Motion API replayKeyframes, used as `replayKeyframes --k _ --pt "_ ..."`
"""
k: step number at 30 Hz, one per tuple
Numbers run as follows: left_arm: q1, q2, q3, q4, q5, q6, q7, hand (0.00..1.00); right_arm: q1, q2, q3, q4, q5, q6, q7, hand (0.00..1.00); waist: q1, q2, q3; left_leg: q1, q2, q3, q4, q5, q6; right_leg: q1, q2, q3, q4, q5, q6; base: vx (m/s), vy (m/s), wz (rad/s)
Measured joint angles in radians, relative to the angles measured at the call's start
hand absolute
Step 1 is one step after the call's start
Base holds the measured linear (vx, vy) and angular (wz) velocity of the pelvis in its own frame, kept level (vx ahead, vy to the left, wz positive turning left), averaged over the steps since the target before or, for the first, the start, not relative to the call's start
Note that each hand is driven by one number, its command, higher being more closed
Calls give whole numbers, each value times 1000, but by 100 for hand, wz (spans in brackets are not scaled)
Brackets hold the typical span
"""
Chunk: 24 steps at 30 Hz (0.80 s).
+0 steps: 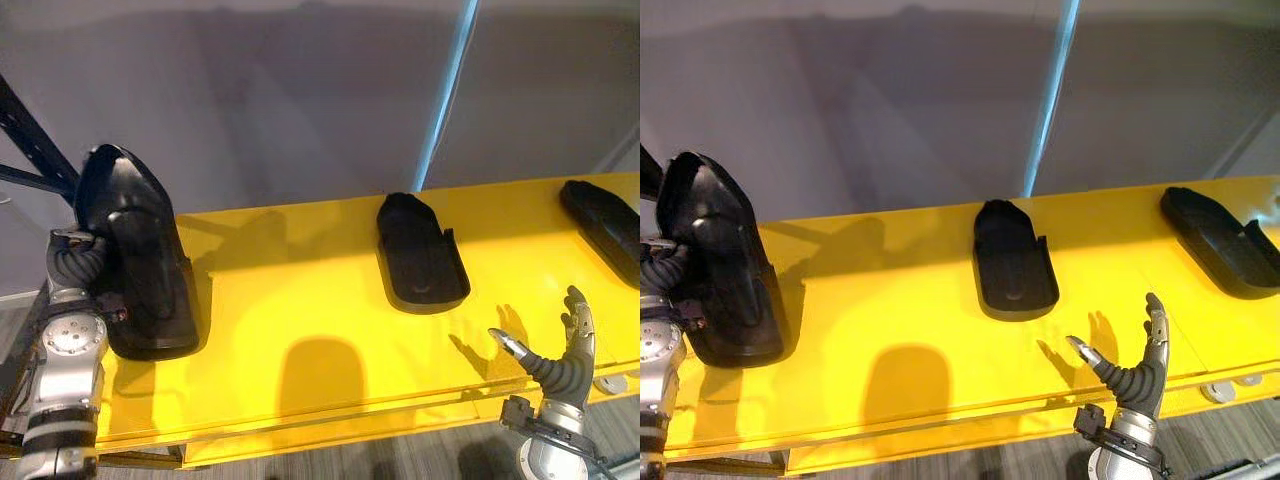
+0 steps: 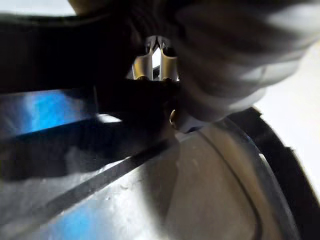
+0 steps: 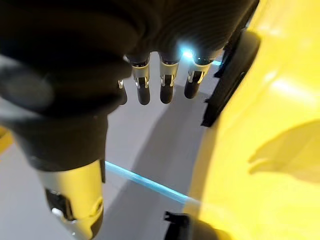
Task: Walk over and take plastic housings, then place them on the shelf
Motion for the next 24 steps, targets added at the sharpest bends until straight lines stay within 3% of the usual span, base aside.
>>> replayKeyframes --k 5,10,11,24 --pt "-146 81 -92 144 -20 23 -42 100 1 0 57 -22 3 -9 0 0 -6 -1 35 -24 9 10 4 10 -2 -41 8 19 14 1 1 -17 -5 -9" --pt "-227 94 -128 179 -16 61 -51 100 4 0 84 -22 3 -12 6 0 -8 1 58 -39 11 11 4 10 -2 -57 11 19 14 1 1 -3 -1 -1" --pt "-245 103 -149 194 -3 68 -52 0 7 0 94 -23 3 -12 6 0 -8 1 65 -40 11 11 4 10 -2 -58 11 20 14 1 1 0 0 0" --pt "-332 104 -181 262 164 142 -47 0 41 9 138 -35 3 -13 17 0 -15 1 113 -37 14 13 4 11 -1 -58 15 23 15 1 0 0 0 0"
